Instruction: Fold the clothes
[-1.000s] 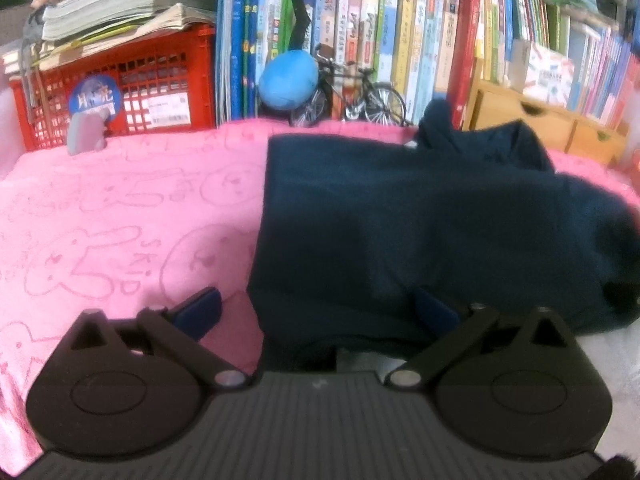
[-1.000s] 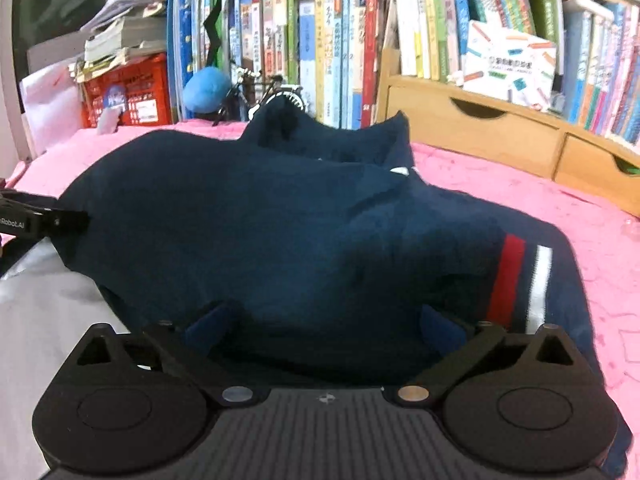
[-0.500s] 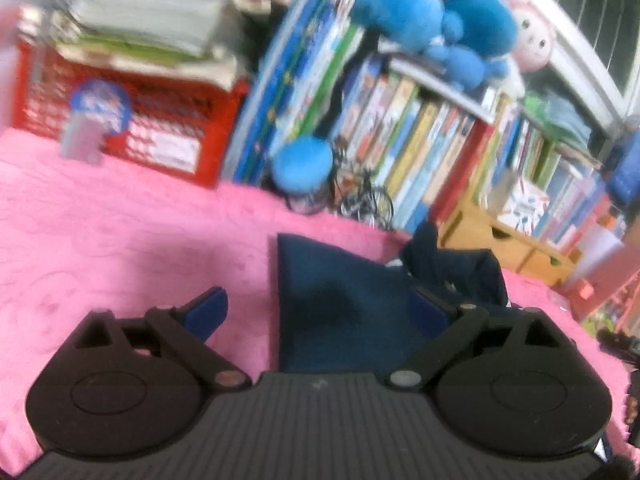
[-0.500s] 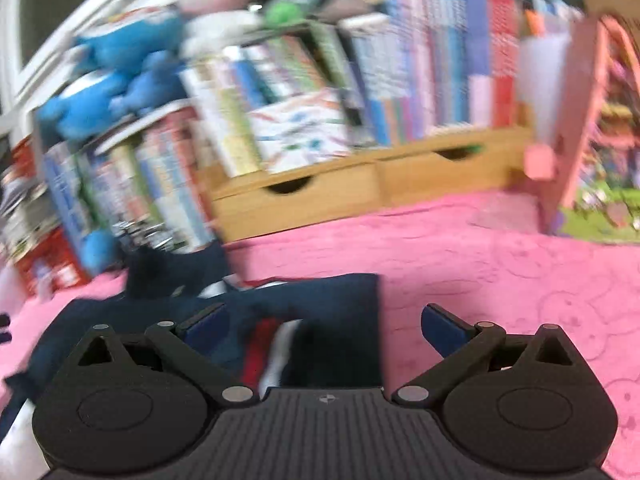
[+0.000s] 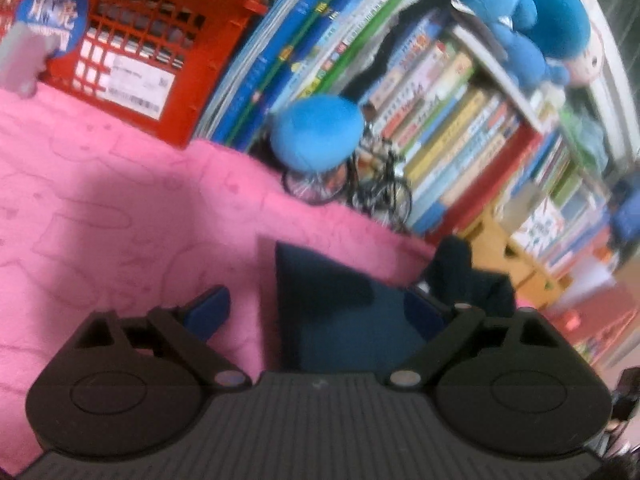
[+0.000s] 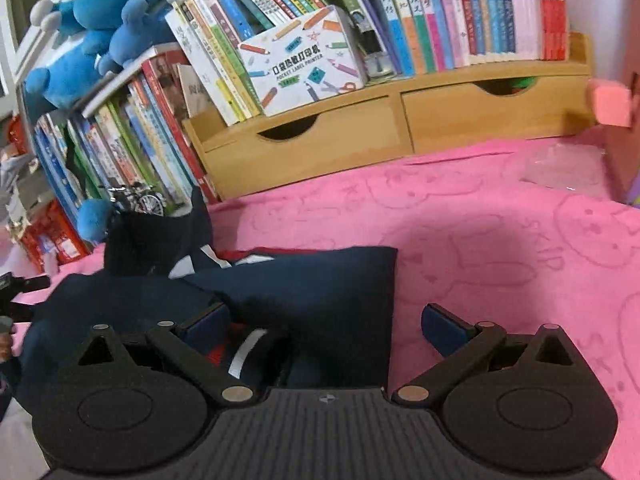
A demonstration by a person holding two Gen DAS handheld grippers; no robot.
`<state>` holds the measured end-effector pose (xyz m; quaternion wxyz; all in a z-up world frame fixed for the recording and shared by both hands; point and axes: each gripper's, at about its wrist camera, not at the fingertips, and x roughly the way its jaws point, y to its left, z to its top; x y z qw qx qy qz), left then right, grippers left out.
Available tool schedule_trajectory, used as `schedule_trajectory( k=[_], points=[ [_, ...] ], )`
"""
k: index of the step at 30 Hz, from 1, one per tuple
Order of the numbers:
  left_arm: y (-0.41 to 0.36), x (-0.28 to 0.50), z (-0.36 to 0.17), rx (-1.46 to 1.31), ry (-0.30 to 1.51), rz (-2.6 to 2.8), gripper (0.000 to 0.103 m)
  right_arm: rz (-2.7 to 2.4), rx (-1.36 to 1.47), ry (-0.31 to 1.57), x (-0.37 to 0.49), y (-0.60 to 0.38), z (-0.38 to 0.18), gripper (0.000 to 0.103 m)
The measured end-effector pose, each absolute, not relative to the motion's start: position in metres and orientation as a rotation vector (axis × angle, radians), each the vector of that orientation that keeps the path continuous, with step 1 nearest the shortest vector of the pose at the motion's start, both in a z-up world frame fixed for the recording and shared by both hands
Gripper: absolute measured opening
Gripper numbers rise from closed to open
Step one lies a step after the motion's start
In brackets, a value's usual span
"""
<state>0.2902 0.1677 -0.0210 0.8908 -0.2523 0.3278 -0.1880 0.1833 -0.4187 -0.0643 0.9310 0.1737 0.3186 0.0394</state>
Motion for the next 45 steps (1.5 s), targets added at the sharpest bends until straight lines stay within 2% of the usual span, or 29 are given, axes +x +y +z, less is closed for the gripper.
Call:
schedule_trajectory(
  k=[3, 9, 13, 14, 15, 16, 18, 23, 25, 26, 27, 29, 30, 34, 40, 45],
  points=[
    [0.165, 0.295, -0.024, -0.538, 0.682, -0.449, 0.085, 0.112, 0.334, 0.667, 0.194, -0.420, -0.065, 0.103],
    [0.154, 0.299, -0.022, -0.451, 0.699, -0.545, 0.090, 0.097, 0.181, 0.677, 0.206, -0.399, -0.068, 0.103],
    [0.149, 0.302, -0.020, -0.410, 0.710, -0.545, 0.087, 0.099, 0.130, 0.691, 0.212, -0.393, -0.069, 0.103],
    [0.146, 0.301, -0.020, -0.385, 0.707, -0.524, 0.084, 0.100, 0.125, 0.691, 0.213, -0.393, -0.069, 0.103],
    [0.143, 0.300, -0.019, -0.358, 0.705, -0.486, 0.070, 0.099, 0.124, 0.691, 0.214, -0.392, -0.069, 0.103],
    [0.140, 0.299, -0.018, -0.332, 0.703, -0.443, 0.050, 0.097, 0.124, 0.691, 0.214, -0.392, -0.069, 0.103],
    [0.141, 0.298, -0.020, -0.325, 0.700, -0.382, 0.032, 0.092, 0.124, 0.690, 0.214, -0.391, -0.069, 0.103],
    [0.149, 0.298, -0.023, -0.366, 0.705, -0.346, 0.012, 0.087, 0.146, 0.691, 0.215, -0.390, -0.068, 0.101],
    [0.146, 0.294, -0.020, -0.365, 0.696, -0.329, 0.005, 0.069, 0.151, 0.713, 0.217, -0.387, -0.063, 0.091],
    [0.144, 0.290, -0.017, -0.371, 0.686, -0.321, 0.004, 0.044, 0.151, 0.724, 0.217, -0.385, -0.059, 0.070],
    [0.141, 0.284, -0.013, -0.368, 0.669, -0.323, 0.004, 0.021, 0.161, 0.733, 0.215, -0.383, -0.055, 0.043],
    [0.133, 0.273, -0.003, -0.349, 0.627, -0.339, 0.004, -0.006, 0.187, 0.744, 0.211, -0.382, -0.047, 0.020],
    [0.129, 0.268, 0.002, -0.340, 0.606, -0.347, 0.003, -0.010, 0.183, 0.742, 0.209, -0.380, -0.044, 0.016],
    [0.123, 0.264, 0.023, -0.304, 0.547, -0.350, 0.003, -0.029, 0.148, 0.708, 0.204, -0.371, -0.030, 0.011],
    [0.113, 0.287, 0.059, -0.229, 0.492, -0.351, 0.003, -0.066, 0.107, 0.578, 0.217, -0.362, 0.009, 0.009],
    [0.100, 0.317, 0.055, -0.137, 0.500, -0.301, 0.003, -0.106, 0.072, 0.557, 0.250, -0.359, 0.017, 0.009]
  ],
)
